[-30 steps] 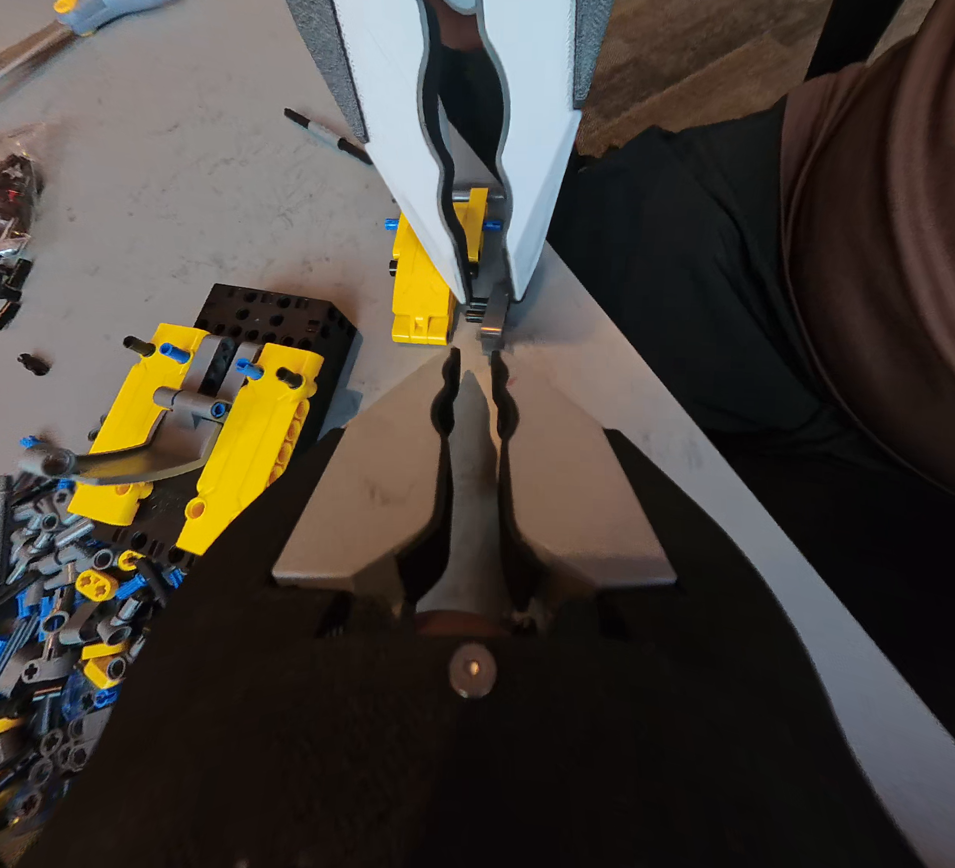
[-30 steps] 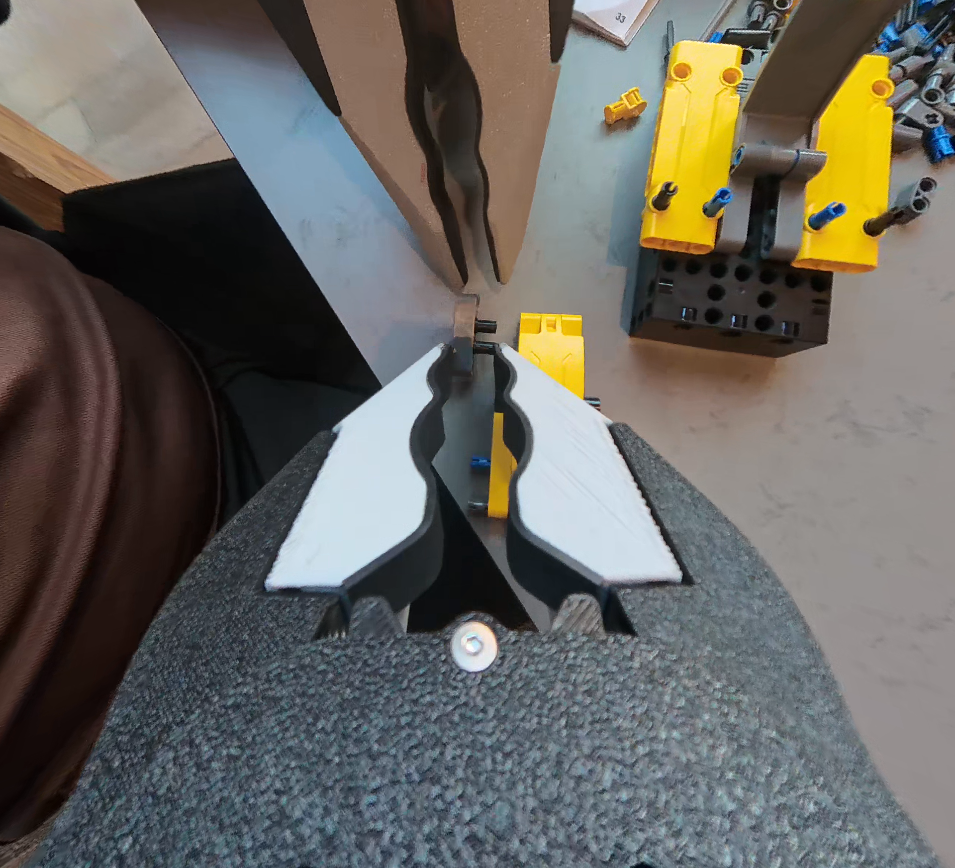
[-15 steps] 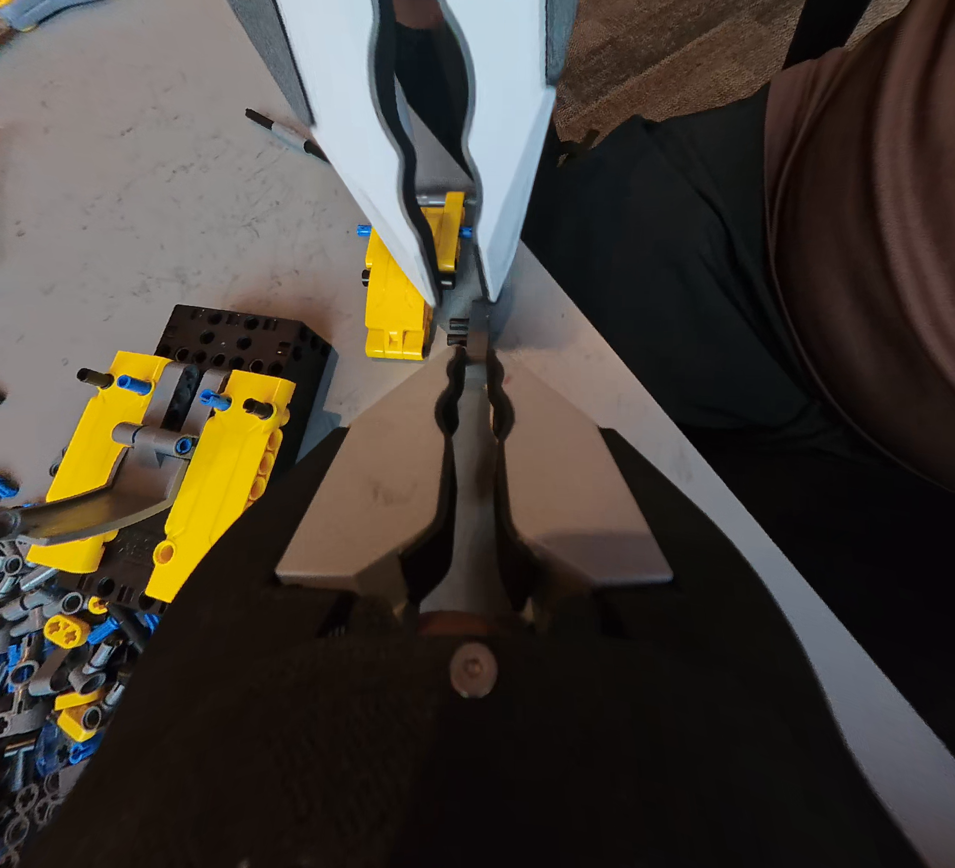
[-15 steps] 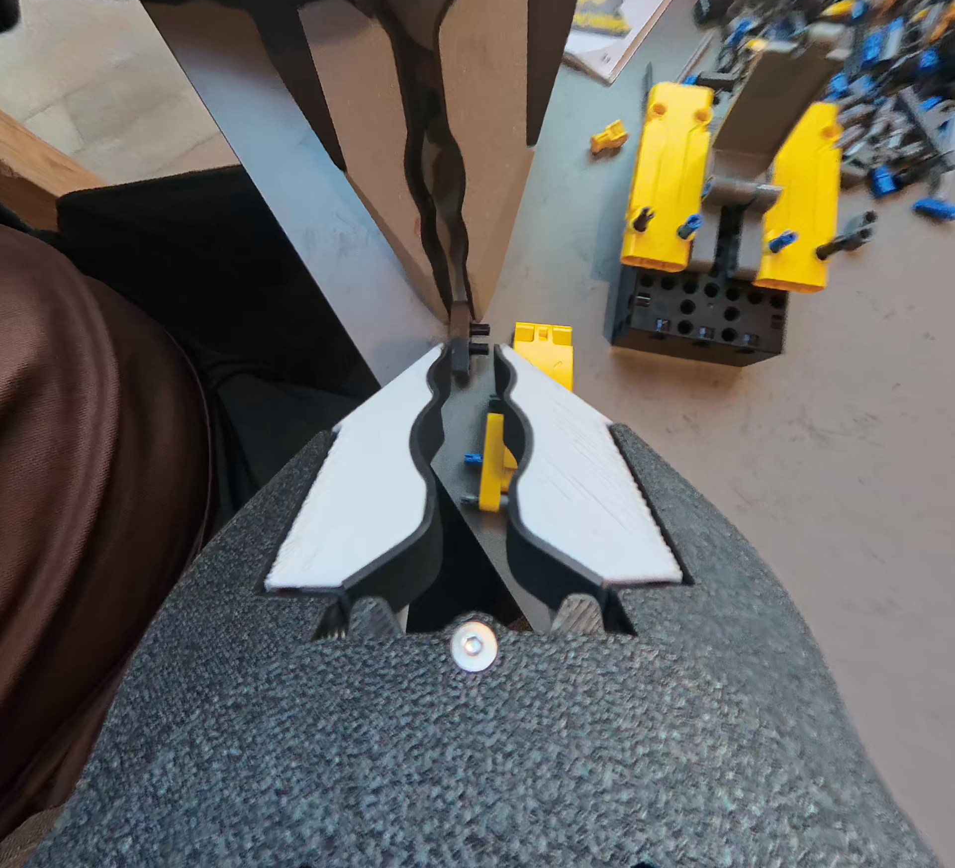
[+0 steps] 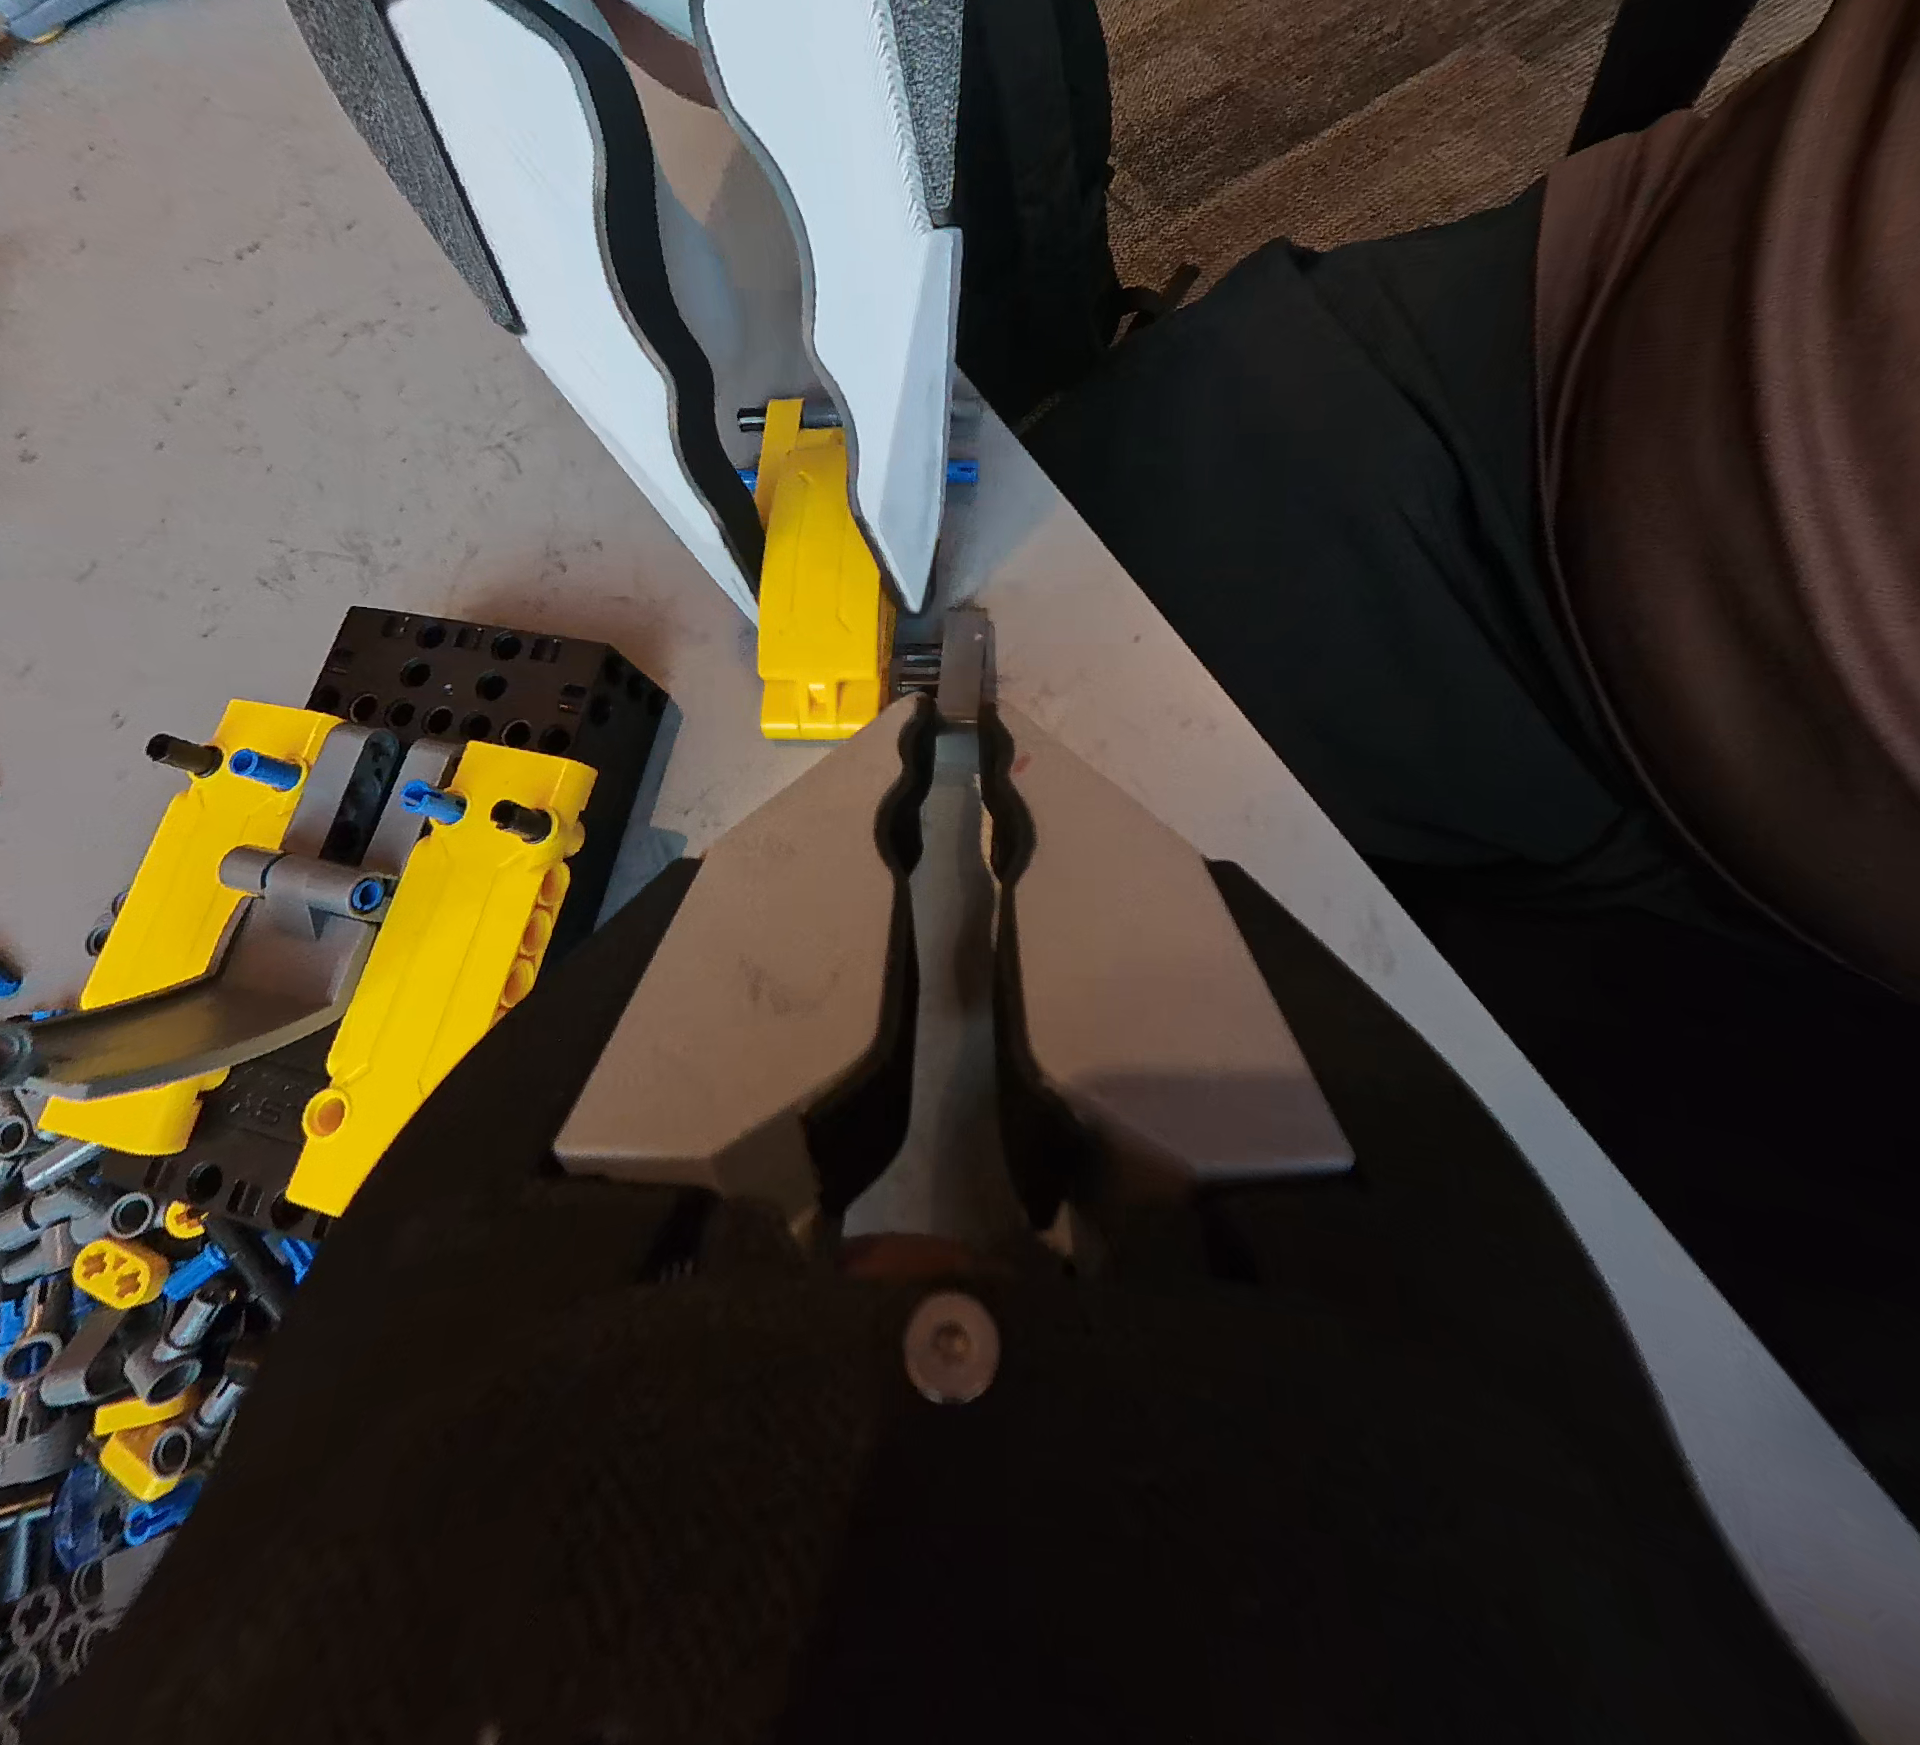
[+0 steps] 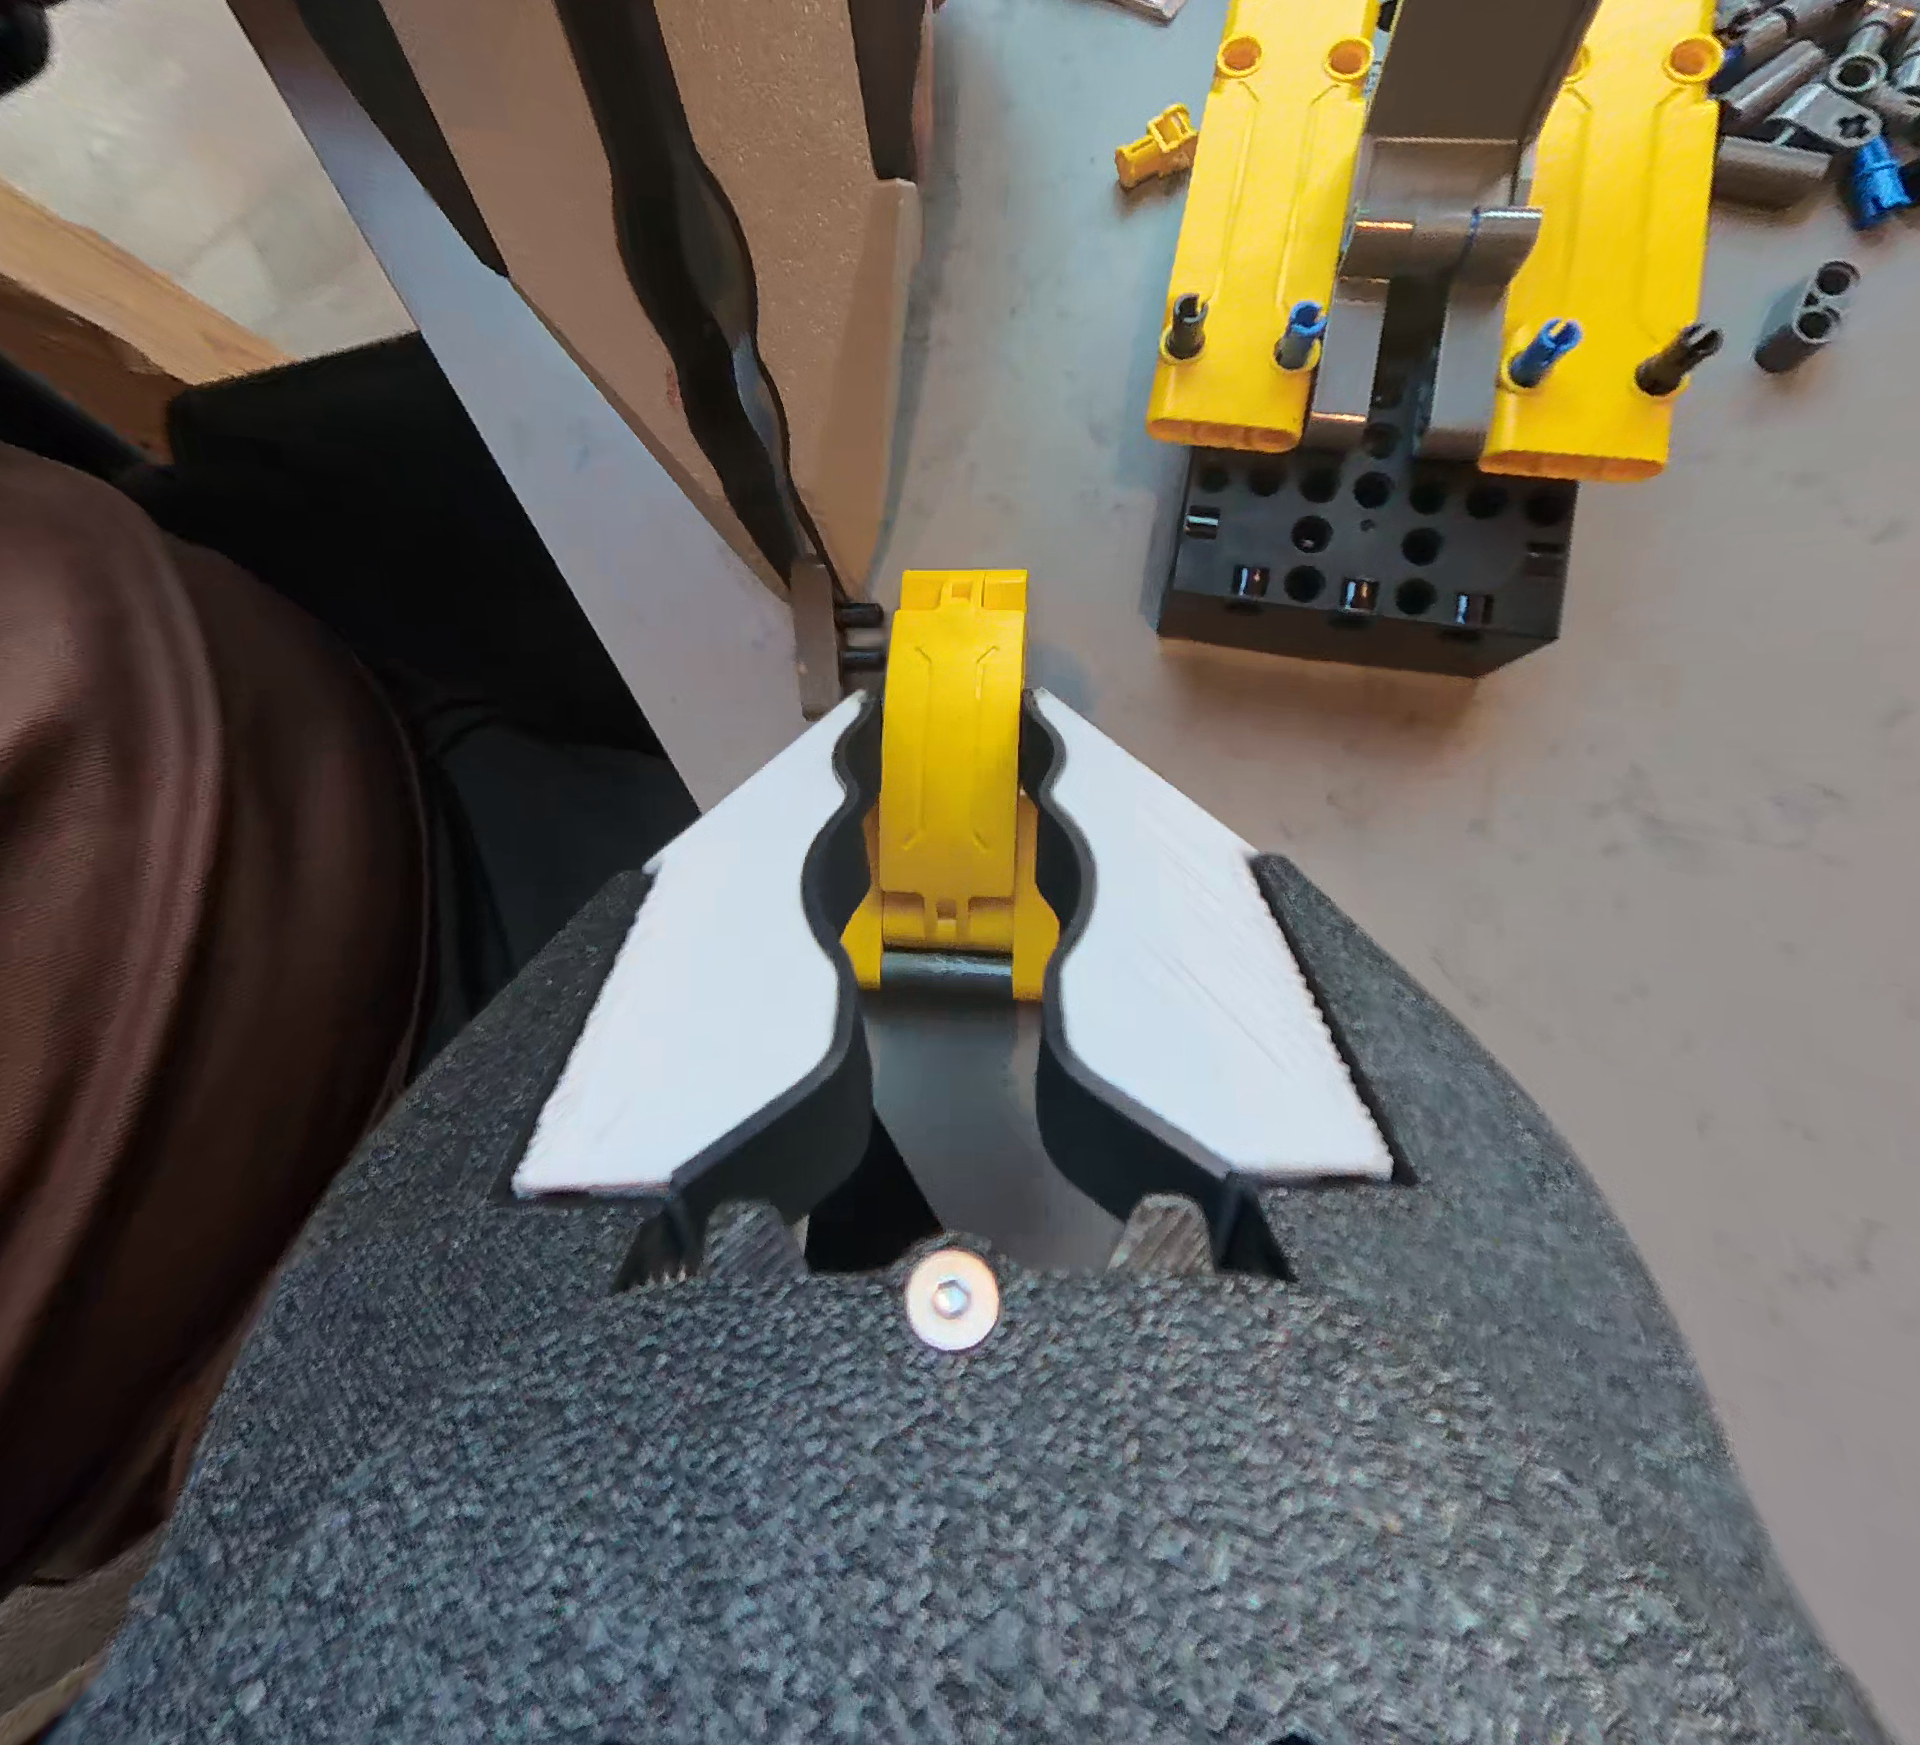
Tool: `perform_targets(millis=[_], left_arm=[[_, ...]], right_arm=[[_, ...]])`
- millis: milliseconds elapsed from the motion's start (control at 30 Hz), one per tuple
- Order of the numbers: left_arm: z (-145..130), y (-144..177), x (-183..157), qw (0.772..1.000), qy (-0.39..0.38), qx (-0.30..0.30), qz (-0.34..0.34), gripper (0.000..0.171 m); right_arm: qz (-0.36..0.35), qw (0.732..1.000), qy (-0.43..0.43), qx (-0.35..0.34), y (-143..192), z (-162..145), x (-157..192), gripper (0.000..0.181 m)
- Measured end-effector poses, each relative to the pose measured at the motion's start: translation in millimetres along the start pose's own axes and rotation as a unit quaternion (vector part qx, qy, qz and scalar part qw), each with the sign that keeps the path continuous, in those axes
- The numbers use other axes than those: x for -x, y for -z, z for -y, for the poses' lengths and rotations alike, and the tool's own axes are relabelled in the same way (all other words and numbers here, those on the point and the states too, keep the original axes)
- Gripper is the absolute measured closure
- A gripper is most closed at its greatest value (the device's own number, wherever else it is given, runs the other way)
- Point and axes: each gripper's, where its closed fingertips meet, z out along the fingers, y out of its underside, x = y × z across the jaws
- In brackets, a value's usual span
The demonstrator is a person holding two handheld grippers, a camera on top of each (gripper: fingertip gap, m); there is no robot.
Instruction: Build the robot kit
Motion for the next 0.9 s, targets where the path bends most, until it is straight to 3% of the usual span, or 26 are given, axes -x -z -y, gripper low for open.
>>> perform_targets(millis=[233, 467, 700, 900], left_arm=[[0.0, 0.1, -0.1, 1.0, -0.014, 0.001, 0.014, 0.166], [-1.1, 0.9, -0.2, 1.0, 0.007, 0.003, 0.015, 0.166], [-2.3, 1.8, -0.7, 0.999, 0.014, 0.006, 0.034, 0.166], [-3.1, 2.0, -1.3, 0.999, 0.039, 0.006, 0.023, 0.166]], right_arm=[[0.066, 0.994, -0.068, -0.058, 1.4, 5.2, 4.8, 0.156], [0.068, 0.991, -0.061, -0.095, 0.4, 7.7, 5.4, 0.156], [0.019, 0.996, -0.003, -0.083, -1.6, 3.6, 6.3, 0.155], [0.024, 0.993, -0.046, -0.109, -0.1, 7.7, 4.2, 0.156]])
